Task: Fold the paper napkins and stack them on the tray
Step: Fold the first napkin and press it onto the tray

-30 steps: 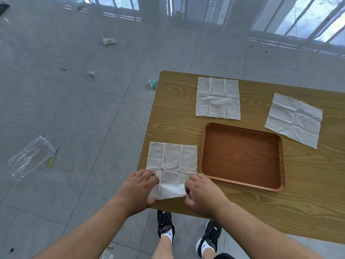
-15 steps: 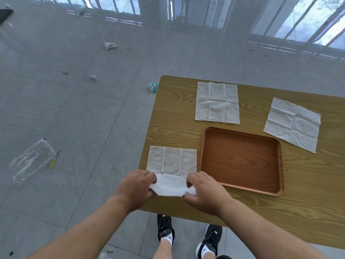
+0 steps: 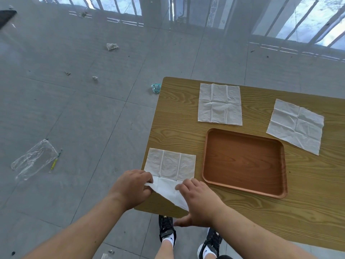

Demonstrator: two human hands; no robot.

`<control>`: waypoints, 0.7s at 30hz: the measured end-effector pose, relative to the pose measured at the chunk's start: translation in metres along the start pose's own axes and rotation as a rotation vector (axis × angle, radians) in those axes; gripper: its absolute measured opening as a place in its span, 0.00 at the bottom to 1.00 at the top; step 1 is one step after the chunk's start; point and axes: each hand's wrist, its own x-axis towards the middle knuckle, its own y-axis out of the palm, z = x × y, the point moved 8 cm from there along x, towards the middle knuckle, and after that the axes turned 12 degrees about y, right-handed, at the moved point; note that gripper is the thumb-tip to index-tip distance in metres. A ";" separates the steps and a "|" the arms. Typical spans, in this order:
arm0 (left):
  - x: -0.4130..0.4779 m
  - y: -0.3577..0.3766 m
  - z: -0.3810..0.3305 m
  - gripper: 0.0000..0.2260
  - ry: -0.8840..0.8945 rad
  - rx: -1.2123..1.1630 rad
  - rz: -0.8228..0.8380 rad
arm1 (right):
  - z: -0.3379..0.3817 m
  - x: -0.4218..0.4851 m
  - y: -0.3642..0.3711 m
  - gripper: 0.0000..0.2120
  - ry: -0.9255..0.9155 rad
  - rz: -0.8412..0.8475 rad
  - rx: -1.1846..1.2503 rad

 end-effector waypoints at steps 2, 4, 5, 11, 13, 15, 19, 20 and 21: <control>-0.001 0.000 0.000 0.09 -0.004 -0.006 -0.009 | 0.005 0.000 0.004 0.37 0.003 -0.015 -0.027; -0.002 0.000 0.001 0.09 -0.007 -0.014 -0.015 | 0.007 0.001 0.000 0.24 0.008 -0.040 -0.049; -0.002 0.000 0.001 0.09 -0.009 -0.020 -0.018 | 0.005 0.002 -0.004 0.18 0.019 -0.050 -0.047; 0.000 -0.005 0.011 0.05 -0.091 -0.117 -0.049 | -0.018 0.010 -0.037 0.09 0.118 -0.119 0.106; 0.003 -0.007 0.016 0.02 -0.129 -0.172 -0.069 | -0.025 0.014 -0.044 0.09 0.152 -0.113 0.158; 0.006 -0.008 0.021 0.03 -0.172 -0.219 -0.076 | -0.030 0.019 -0.050 0.09 0.189 -0.115 0.212; 0.014 -0.009 0.032 0.10 -0.226 -0.292 -0.099 | -0.040 0.028 -0.060 0.08 0.252 -0.139 0.287; 0.017 -0.010 0.033 0.10 -0.235 -0.305 -0.104 | -0.042 0.030 -0.063 0.08 0.265 -0.146 0.299; 0.019 -0.011 0.035 0.10 -0.240 -0.315 -0.109 | -0.044 0.033 -0.066 0.08 0.277 -0.154 0.310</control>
